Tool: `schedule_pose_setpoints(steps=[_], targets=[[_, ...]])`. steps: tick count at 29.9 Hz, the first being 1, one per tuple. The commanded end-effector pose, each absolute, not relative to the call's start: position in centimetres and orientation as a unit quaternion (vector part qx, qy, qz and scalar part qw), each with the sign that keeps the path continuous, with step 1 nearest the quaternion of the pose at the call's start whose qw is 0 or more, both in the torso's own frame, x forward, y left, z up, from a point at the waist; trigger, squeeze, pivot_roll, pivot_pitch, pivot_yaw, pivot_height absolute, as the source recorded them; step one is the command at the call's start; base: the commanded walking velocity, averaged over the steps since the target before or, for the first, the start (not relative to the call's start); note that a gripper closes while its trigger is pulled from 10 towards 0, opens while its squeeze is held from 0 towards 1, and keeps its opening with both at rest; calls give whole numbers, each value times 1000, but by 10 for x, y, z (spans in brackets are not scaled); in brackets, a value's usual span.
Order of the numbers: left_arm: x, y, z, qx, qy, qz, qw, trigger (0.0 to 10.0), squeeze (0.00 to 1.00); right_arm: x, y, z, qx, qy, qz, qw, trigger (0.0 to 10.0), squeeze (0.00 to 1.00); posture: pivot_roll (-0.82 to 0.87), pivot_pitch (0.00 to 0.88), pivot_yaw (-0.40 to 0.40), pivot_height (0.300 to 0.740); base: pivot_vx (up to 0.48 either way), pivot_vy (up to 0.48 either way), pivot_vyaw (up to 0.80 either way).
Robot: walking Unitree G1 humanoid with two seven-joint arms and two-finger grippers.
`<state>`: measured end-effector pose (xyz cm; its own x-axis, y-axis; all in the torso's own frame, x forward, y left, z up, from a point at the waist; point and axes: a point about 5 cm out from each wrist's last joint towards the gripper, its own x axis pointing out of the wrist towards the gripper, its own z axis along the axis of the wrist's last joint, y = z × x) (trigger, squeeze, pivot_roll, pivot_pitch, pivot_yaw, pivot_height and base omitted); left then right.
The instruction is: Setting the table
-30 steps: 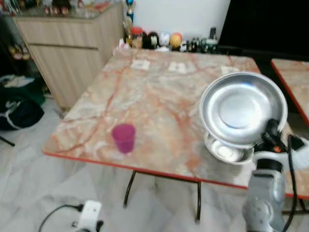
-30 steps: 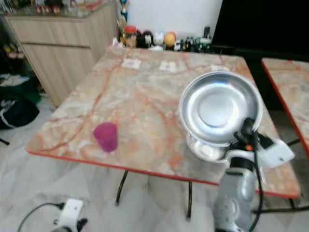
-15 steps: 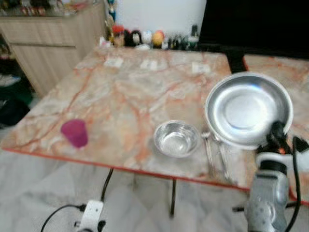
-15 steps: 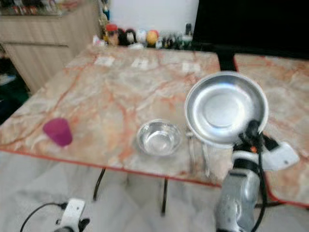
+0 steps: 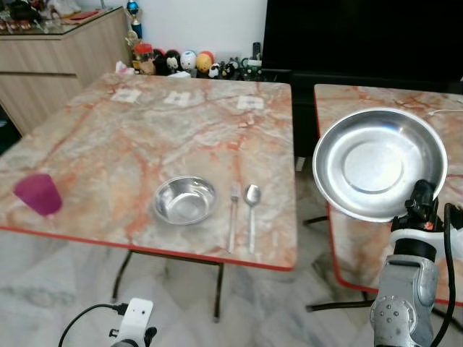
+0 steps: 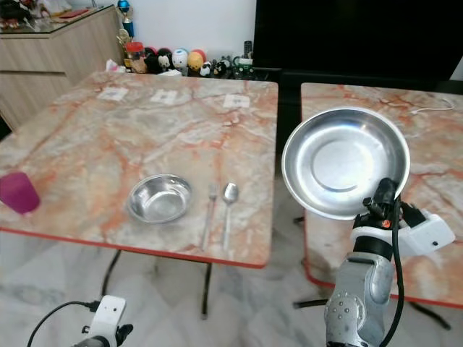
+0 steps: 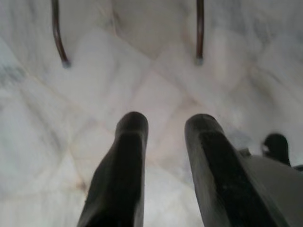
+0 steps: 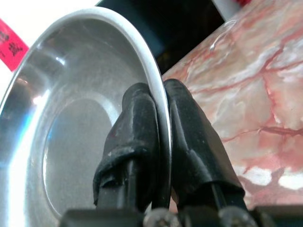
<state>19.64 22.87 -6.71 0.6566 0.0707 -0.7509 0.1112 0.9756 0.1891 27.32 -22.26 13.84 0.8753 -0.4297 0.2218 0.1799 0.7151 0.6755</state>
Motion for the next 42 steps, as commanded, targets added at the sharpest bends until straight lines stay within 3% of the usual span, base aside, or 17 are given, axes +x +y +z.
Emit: schedule_pose_setpoints(steps=[1,23,31,36,42], targets=[[195,228,-68,115,421,-17,899,10000,0,275,-225,147,332,-198,-165,908,10000,0,53,2,-13,740,0,-442,0],[196,230,-68,119,422,-18,899,10000,0,270,-229,141,333,-196,-186,904,10000,0,50,6,0,740,0,-441,0],[197,231,-67,119,420,-16,900,10000,0,264,-244,139,318,-198,-222,900,10000,0,48,7,3,740,0,0,0],[197,230,-67,120,421,-18,899,10000,0,255,-269,135,326,-201,-296,875,10000,0,47,7,2,740,0,0,0],[195,229,-68,119,423,-20,898,10000,0,248,-279,128,332,-182,-348,858,10000,0,41,8,4,740,0,0,0]])
